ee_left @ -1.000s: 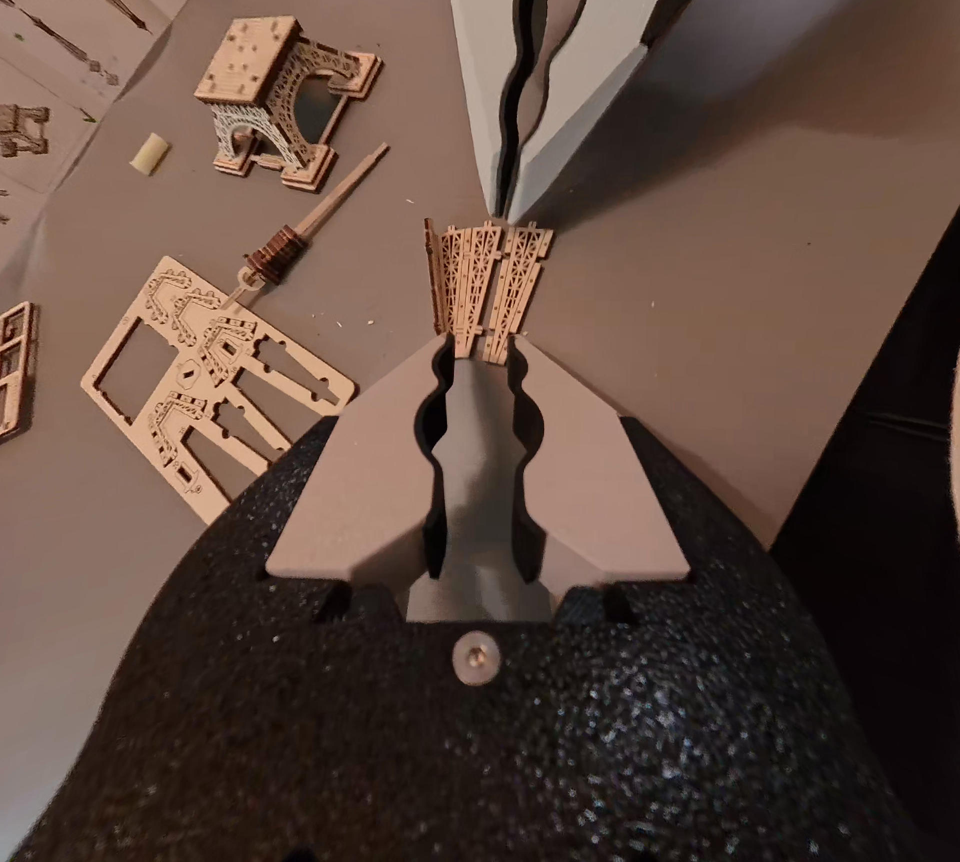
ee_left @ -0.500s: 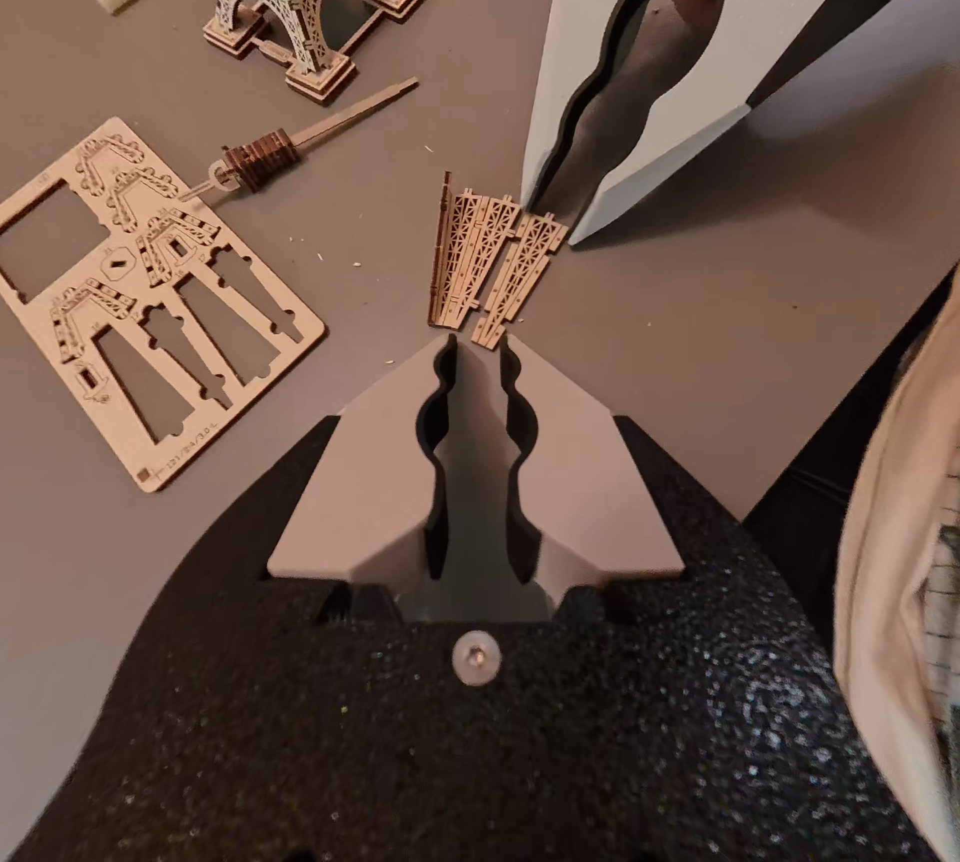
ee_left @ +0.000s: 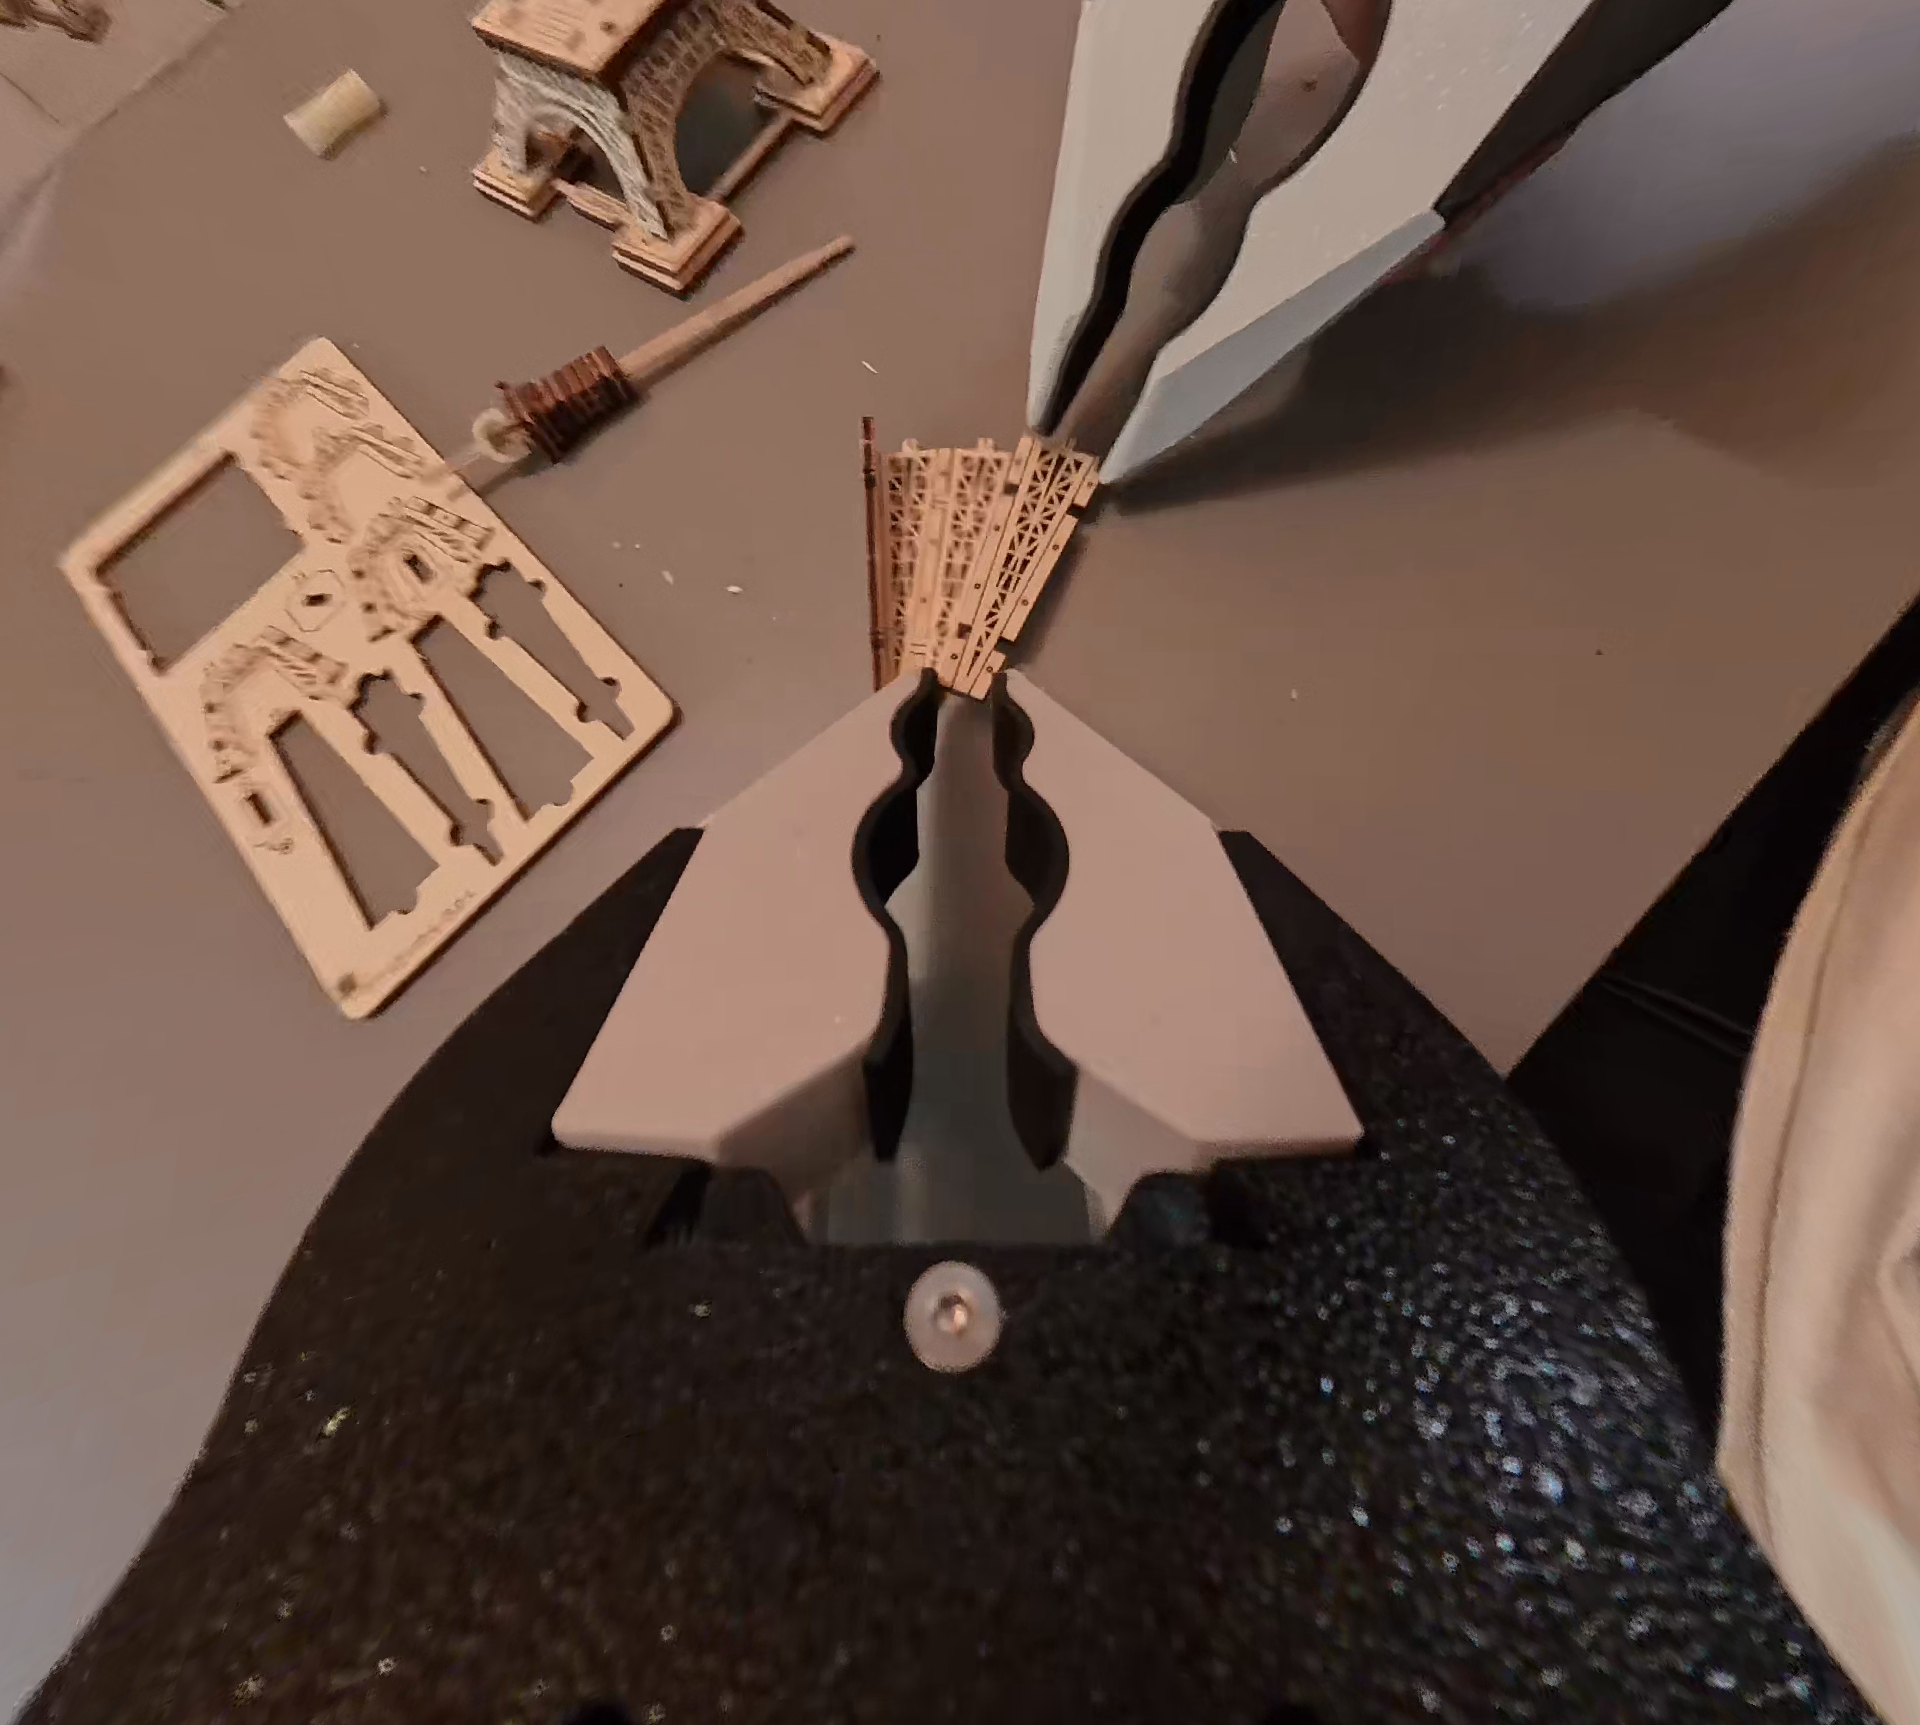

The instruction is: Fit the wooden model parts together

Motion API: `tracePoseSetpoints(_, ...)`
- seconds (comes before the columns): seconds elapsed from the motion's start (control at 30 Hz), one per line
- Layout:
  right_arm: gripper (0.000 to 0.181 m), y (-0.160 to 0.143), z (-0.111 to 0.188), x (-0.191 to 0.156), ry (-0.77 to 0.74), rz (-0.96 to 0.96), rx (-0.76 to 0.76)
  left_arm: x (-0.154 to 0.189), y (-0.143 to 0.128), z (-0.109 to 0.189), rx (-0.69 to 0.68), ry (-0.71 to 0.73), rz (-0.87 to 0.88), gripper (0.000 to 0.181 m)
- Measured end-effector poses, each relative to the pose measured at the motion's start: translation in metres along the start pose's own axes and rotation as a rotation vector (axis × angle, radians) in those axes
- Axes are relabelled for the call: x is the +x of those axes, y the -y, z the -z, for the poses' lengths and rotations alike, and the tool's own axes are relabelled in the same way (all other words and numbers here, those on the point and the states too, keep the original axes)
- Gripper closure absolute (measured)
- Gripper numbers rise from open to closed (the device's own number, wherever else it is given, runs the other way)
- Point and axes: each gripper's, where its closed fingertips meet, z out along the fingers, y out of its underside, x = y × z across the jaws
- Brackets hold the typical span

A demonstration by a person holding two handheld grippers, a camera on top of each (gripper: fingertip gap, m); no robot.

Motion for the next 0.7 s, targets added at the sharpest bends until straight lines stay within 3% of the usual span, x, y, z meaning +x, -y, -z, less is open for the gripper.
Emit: tracePoseSetpoints(0.7, 0.177, 0.0, -0.006, 0.001, -0.005, 0.068, -0.004, -0.007, -0.008, -0.001, -0.037, 0.076, 0.018, 0.17)
